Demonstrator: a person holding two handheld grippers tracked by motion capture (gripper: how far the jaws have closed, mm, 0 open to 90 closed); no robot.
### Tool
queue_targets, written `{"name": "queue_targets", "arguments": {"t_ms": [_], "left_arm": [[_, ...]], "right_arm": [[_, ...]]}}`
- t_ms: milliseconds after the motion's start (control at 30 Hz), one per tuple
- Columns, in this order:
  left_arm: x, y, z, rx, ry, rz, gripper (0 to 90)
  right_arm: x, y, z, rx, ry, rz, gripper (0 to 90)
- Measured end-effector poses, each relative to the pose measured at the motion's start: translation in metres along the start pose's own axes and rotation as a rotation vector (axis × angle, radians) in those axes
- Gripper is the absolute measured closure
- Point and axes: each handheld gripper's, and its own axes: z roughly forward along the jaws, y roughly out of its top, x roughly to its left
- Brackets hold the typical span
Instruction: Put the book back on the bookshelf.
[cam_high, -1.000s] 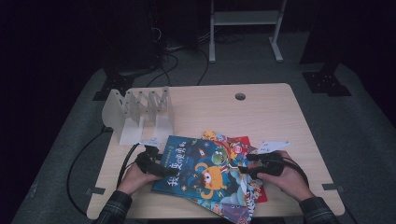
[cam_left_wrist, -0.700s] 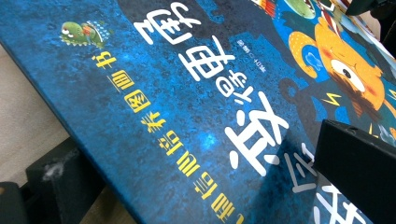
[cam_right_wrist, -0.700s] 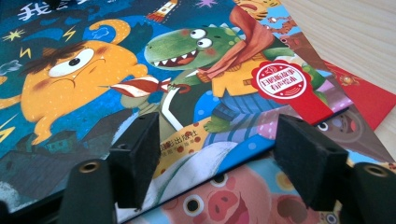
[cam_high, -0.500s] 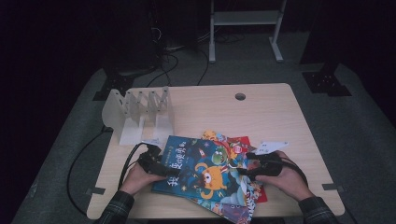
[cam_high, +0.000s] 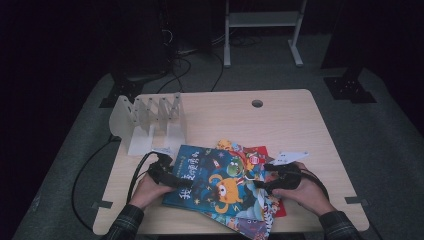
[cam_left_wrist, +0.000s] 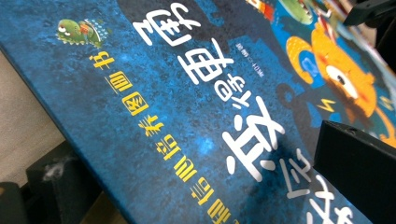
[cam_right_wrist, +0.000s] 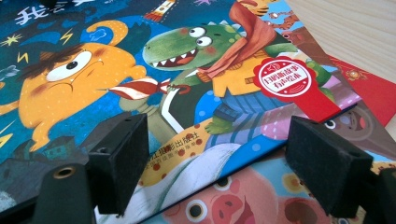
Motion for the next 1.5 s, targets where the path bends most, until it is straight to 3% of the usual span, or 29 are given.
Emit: {"name": "queue_targets", "arguments": {"t_ms": [300,467,900,1133,1500], "left_arm": [[-0.006,0.004,-0.008,-0.031,-0.005,-0.004,0.0],[-0.011,0.009,-0.014,-0.044,-0.001,0.019,0.0],[-0.018,0.016,-0.021,-0.079,-0.021,0.025,0.0],[-0.025,0.024,-0.028,-0.11,-0.033,0.048,0.0],[-0.025,0.026,-0.029,-0.128,-0.046,0.048,0.0]], "right_arm": [[-0.001,0.0,0.0,0.0,0.007,0.01,20.6],[-0.002,0.0,-0.001,-0.003,0.014,0.021,20.7],[-0.004,-0.002,-0.004,0.003,0.042,0.027,22.3],[-0.005,-0.002,-0.006,0.002,0.055,0.042,23.4],[-0.011,-0.01,-0.02,0.02,0.144,0.027,55.6]]}}
